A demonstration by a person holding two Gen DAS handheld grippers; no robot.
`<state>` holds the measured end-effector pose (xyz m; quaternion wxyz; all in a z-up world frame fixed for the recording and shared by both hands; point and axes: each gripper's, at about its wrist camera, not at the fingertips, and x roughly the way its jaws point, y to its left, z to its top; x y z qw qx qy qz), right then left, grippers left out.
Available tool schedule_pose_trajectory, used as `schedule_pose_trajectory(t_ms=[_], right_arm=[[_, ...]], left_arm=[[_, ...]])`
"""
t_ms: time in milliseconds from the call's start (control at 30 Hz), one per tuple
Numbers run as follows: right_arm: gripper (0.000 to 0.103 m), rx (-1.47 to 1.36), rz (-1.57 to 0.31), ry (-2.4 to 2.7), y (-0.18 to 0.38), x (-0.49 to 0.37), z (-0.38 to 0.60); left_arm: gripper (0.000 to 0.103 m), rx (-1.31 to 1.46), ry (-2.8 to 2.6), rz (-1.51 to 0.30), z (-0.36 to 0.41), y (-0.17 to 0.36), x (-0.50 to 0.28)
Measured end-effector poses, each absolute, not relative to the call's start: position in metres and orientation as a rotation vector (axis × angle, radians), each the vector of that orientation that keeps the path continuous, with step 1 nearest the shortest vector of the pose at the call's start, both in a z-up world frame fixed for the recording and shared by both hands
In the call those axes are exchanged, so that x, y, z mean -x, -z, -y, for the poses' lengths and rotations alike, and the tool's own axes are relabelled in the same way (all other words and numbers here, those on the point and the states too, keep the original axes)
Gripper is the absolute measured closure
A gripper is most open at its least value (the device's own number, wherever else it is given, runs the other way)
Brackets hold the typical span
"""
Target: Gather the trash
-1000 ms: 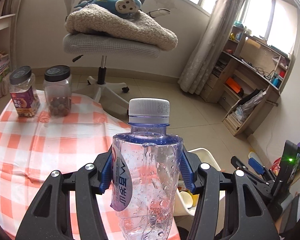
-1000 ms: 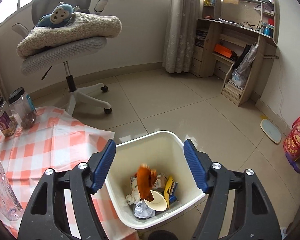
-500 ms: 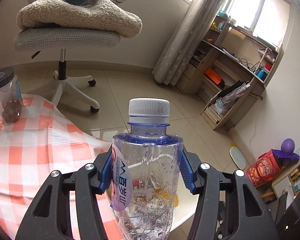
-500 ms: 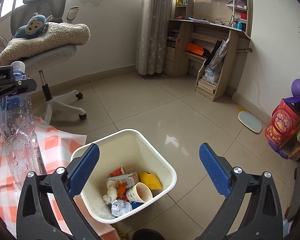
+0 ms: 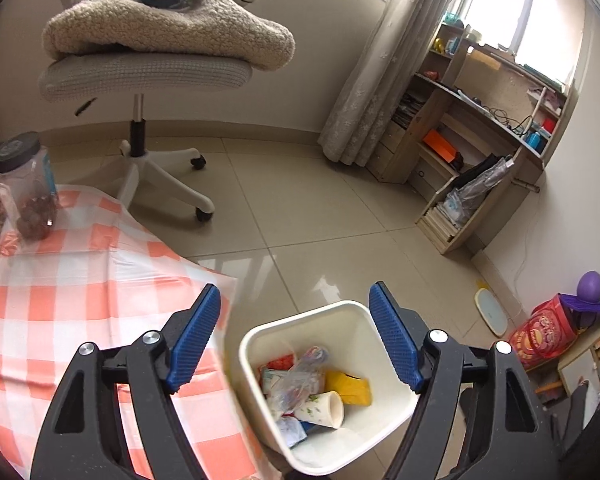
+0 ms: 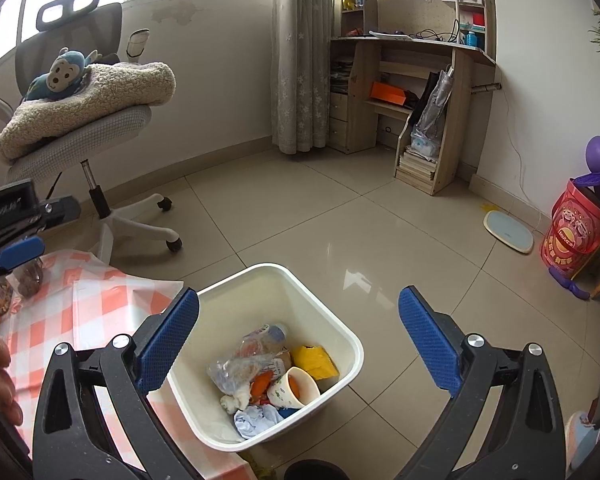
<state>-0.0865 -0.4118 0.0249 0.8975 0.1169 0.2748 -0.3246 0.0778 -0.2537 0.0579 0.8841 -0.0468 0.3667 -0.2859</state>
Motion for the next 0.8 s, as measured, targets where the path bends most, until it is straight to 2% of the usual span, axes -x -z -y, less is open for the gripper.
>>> schedule_pose_trajectory(t_ms=[100, 167, 267, 400, 800], right_arm=[[0.007, -0.254, -0.535, 0.652, -0.027, 0.085, 0.402], [0.007, -0.253, -0.508, 0.637, -0.03, 0.082, 0.393], [0.007, -0.242, -0.491, 0.608, -0.033, 0.076, 0.378], [0.007, -0.184, -0.443, 0.588, -0.036, 0.068, 0.35], [0.007, -0.091, -0.439, 0.432, -0.049, 0.035, 0.271]], left_arm=[[0.026, 0.034, 0.518, -0.705, 0.228, -0.056, -0.064], [0.015, -0.007, 0.473, -0.665, 0.211, -0.056, -0.055], [0.007, -0.041, 0.395, -0.574, 0.186, -0.059, -0.04], [0.007, -0.046, 0.299, -0.496, 0.151, -0.056, -0.028], [0.007, -0.029, 0.142, -0.505, 0.08, -0.071, -0.029]])
